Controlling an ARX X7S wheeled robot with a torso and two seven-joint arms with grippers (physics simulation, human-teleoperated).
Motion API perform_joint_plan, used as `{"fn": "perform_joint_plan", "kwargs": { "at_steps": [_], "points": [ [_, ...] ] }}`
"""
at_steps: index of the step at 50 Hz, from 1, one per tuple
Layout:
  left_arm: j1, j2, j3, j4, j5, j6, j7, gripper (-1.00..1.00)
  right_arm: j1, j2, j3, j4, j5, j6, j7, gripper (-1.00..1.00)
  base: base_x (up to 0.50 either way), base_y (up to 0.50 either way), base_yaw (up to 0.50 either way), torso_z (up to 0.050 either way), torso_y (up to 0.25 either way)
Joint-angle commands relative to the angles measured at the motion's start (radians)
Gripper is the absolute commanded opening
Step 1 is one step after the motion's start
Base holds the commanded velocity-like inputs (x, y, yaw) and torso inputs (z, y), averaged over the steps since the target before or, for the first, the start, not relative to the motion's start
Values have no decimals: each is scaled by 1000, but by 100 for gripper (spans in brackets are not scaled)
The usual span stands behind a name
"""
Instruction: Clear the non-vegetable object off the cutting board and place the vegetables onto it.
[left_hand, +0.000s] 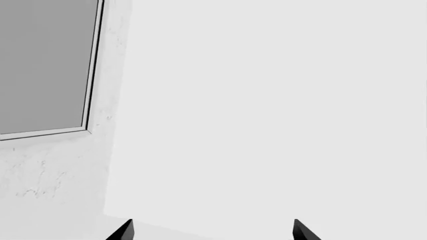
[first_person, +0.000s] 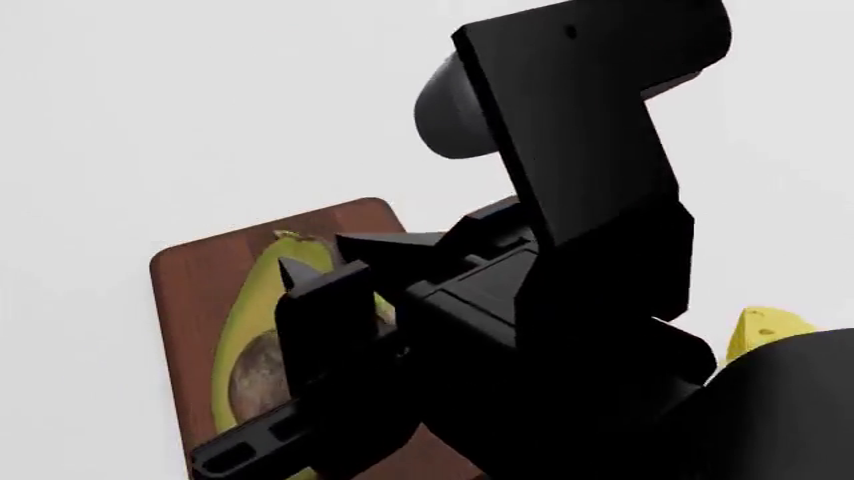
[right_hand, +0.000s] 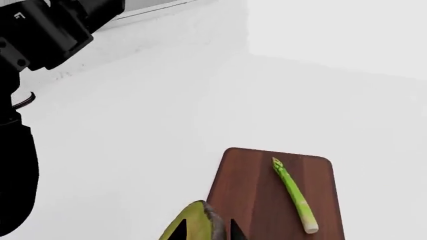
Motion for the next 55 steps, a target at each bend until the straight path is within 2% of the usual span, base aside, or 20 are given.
{"fn": "perform_joint_plan", "kwargs": {
  "at_steps": [1,13,29,55],
  "points": [
    [1,-2,0,7,-4,-2,-3,100,-118,117,34,-7,-129,-69,-90,-100,0,0,0,0,0],
    [-7,-4,4,3,-2,2,-1,100,-308,142,35,48,-308,-226,-248,-100,0,0,0,0,0],
    [-6,-6,8,-12,3,16,3,100,-418,97,5,98,-363,-293,-322,-100,0,0,0,0,0],
    [-10,-9,9,-14,-1,16,1,100,-391,-9,-61,209,-348,-175,-362,-100,0,0,0,0,0]
  ]
}}
